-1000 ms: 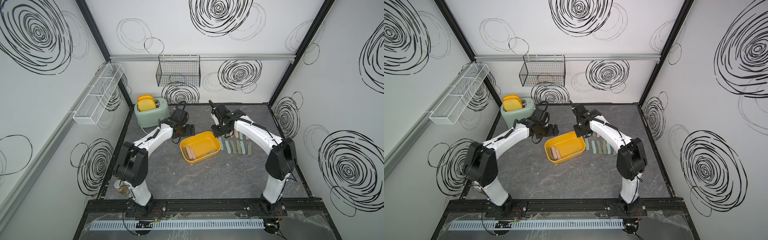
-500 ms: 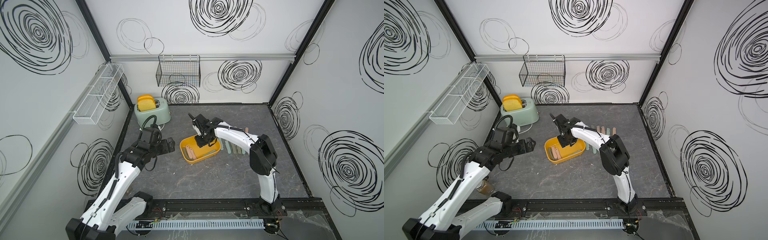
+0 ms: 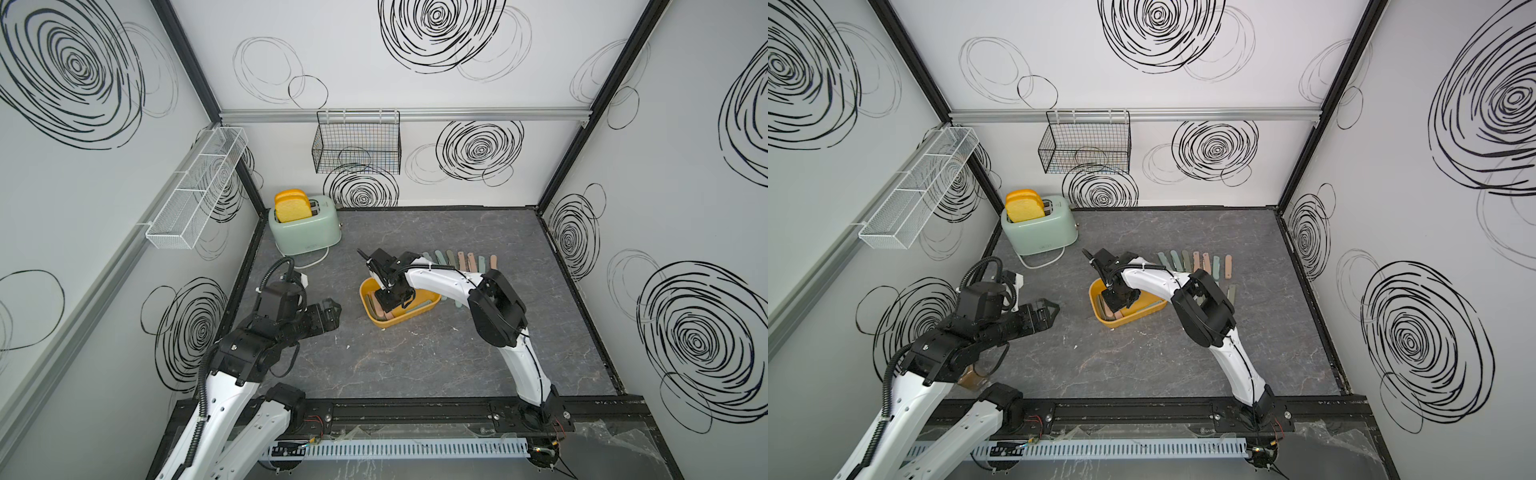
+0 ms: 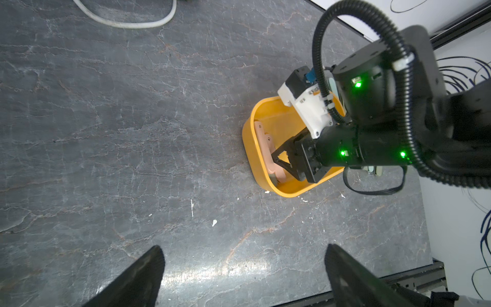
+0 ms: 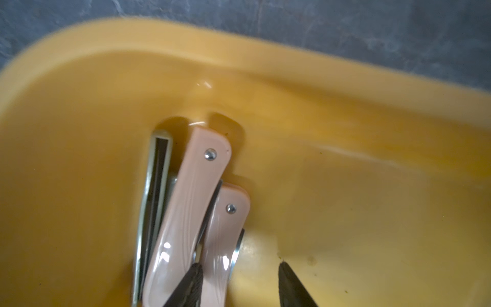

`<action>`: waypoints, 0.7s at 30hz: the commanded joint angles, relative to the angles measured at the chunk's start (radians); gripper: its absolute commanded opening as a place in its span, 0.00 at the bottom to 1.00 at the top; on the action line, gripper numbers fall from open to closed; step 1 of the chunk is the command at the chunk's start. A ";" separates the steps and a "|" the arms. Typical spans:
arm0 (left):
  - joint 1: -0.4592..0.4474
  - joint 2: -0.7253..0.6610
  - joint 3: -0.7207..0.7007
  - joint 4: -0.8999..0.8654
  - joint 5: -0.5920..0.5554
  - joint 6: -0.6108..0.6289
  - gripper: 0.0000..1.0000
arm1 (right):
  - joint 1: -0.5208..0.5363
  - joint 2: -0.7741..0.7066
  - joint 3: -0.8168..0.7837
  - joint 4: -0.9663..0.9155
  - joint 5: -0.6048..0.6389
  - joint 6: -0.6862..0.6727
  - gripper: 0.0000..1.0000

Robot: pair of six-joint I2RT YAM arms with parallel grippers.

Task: Take the fruit knife out of the storage box
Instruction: Pick up the fruit knife from the storage box.

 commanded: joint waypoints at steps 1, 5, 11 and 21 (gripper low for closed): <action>0.006 -0.011 -0.003 -0.023 0.018 -0.003 0.98 | 0.005 0.037 0.042 0.002 0.036 -0.004 0.50; 0.006 -0.019 -0.009 -0.026 0.025 0.006 0.98 | 0.001 0.077 0.067 -0.020 0.081 -0.011 0.50; 0.007 -0.012 -0.022 -0.008 0.037 0.009 0.98 | -0.016 0.099 0.064 -0.033 0.090 -0.005 0.40; 0.008 0.025 -0.025 0.042 0.056 0.013 0.98 | -0.031 0.102 0.099 -0.052 0.072 -0.008 0.19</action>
